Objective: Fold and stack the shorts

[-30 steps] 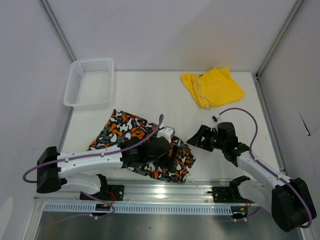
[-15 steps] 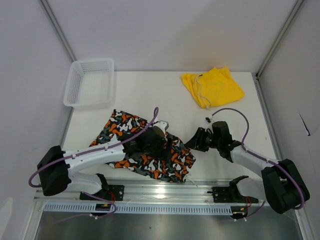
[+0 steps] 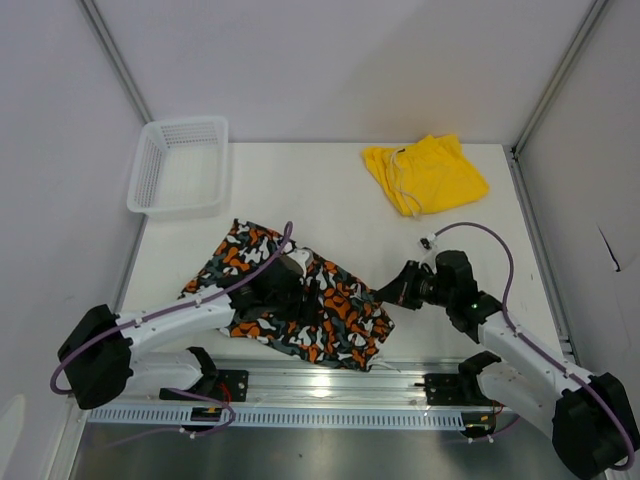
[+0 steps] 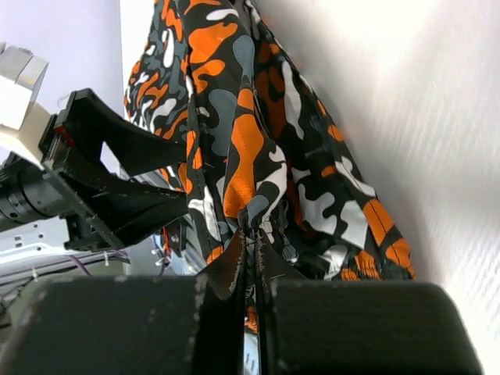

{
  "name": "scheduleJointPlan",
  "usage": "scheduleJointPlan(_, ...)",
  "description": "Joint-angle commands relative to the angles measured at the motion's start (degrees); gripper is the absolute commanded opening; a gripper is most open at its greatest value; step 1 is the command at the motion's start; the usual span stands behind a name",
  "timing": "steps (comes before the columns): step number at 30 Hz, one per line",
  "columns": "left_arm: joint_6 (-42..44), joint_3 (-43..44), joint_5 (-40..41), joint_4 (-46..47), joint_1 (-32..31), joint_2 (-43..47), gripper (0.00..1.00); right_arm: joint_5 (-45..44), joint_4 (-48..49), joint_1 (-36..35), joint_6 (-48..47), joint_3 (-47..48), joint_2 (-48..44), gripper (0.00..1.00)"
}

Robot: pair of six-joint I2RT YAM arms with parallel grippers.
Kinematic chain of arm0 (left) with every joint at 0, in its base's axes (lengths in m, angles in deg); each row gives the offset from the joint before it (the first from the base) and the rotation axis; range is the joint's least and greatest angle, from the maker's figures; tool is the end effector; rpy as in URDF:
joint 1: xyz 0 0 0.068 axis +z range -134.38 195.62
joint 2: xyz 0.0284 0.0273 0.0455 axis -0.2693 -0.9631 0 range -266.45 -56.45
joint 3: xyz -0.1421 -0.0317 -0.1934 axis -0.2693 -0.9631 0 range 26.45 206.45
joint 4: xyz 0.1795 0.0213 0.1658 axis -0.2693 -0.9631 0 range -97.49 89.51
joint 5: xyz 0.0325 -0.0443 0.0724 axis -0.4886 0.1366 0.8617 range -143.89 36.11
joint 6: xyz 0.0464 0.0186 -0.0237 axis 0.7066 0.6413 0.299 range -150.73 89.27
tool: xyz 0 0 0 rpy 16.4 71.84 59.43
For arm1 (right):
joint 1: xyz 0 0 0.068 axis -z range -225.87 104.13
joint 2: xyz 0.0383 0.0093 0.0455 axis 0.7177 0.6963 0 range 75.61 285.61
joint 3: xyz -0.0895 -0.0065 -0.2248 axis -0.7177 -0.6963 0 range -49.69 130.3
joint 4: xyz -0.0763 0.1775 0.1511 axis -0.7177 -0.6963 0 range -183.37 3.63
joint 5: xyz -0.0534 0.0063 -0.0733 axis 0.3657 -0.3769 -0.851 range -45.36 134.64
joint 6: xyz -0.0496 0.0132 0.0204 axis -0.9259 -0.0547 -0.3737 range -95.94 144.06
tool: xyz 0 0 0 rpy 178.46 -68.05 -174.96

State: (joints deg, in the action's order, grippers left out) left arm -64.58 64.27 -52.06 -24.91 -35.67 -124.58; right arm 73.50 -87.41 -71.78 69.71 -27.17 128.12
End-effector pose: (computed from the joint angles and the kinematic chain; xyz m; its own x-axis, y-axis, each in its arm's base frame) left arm 0.1416 -0.1746 0.1747 -0.8521 0.1729 -0.4941 0.3538 0.8859 -0.3000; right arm 0.1697 0.1027 0.1807 -0.8638 0.2766 -0.4212 -0.1962 0.5853 0.7867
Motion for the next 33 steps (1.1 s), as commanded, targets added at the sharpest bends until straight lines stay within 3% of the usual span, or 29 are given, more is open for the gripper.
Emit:
scheduleJointPlan(1,2.6,-0.9,-3.8,2.1,0.2,2.6,0.77,-1.1,-7.1,-0.6,3.0,0.7,-1.9,0.0)
scheduleJointPlan(4,2.2,-3.1,-3.8,2.5,0.2,4.4,0.77,-3.5,-9.9,-3.3,4.3,0.2,-3.5,0.0)
scheduleJointPlan(13,0.4,-3.8,2.2,1.3,0.6,2.0,0.77,-23.7,-19.1,-17.7,10.8,-2.4,-8.5,0.0)
scheduleJointPlan(25,1.7,-3.5,3.0,1.5,2.2,-0.4,0.77,-35.3,-24.9,-19.4,9.7,-4.6,-6.0,0.0)
scheduleJointPlan(33,1.8,-4.1,2.6,2.3,2.8,-0.9,0.77,-34.1,-23.5,-21.9,8.2,-4.0,-5.5,0.22)
